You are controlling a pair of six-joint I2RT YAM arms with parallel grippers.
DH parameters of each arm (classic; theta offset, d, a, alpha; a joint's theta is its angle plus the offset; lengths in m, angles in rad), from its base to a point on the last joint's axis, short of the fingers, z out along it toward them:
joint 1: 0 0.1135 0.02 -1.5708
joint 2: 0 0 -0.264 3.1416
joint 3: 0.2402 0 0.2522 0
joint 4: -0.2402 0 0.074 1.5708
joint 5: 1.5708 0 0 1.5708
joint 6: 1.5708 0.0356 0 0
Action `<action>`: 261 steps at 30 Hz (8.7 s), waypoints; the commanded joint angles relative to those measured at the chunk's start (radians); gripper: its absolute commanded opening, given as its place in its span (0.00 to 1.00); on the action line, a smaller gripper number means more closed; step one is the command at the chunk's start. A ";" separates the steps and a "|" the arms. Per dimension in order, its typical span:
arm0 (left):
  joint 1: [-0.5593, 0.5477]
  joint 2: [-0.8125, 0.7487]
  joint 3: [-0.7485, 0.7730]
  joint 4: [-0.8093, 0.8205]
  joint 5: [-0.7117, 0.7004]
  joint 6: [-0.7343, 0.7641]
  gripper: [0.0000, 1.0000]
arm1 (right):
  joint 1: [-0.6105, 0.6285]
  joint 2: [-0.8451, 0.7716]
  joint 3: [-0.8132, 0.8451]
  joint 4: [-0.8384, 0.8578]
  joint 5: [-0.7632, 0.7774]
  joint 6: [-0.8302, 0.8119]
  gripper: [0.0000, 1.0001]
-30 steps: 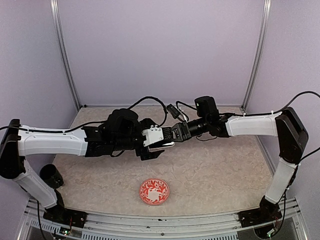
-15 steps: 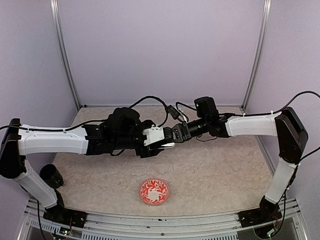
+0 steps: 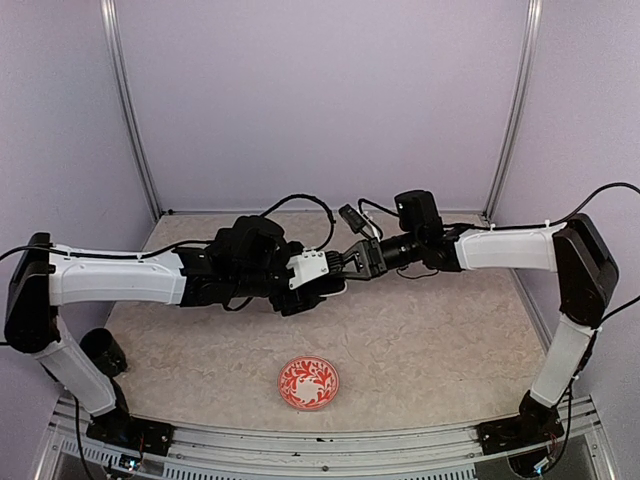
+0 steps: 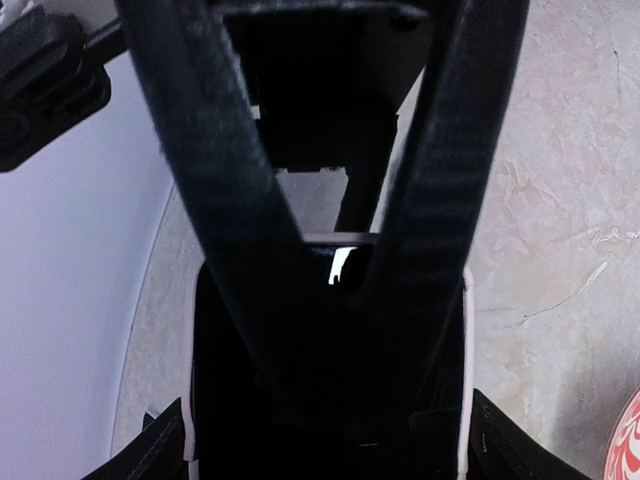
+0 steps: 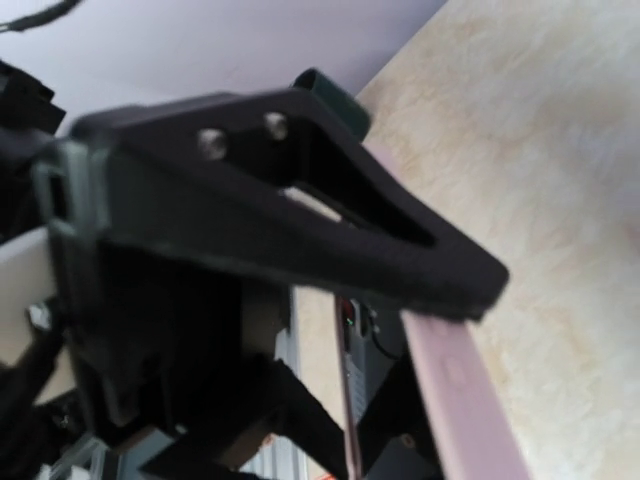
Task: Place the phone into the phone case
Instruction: Pass from the right arm to the left, then place the phone with the phone case at the corner of the board, then reset both arms
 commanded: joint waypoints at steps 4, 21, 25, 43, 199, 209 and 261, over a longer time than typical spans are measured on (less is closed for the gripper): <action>0.047 0.062 0.084 0.005 -0.060 -0.094 0.38 | -0.062 -0.109 -0.052 0.007 0.062 -0.032 0.69; 0.144 0.302 0.369 -0.099 -0.122 -0.389 0.38 | -0.152 -0.224 -0.192 -0.060 0.342 -0.068 0.77; 0.150 0.357 0.432 -0.110 -0.141 -0.462 0.38 | -0.159 -0.229 -0.212 -0.056 0.377 -0.064 0.80; 0.258 0.525 0.639 -0.106 -0.087 -0.875 0.39 | -0.166 -0.258 -0.248 -0.036 0.437 -0.048 0.94; 0.311 0.115 0.054 0.188 -0.337 -0.945 0.99 | -0.211 -0.450 -0.389 -0.117 0.931 -0.303 1.00; 0.328 -0.191 -0.229 0.262 -0.325 -0.954 0.99 | -0.214 -0.612 -0.568 0.076 1.140 -0.406 1.00; 0.411 -0.795 -0.505 0.156 -0.320 -0.981 0.99 | -0.213 -1.034 -0.790 0.075 1.253 -0.449 1.00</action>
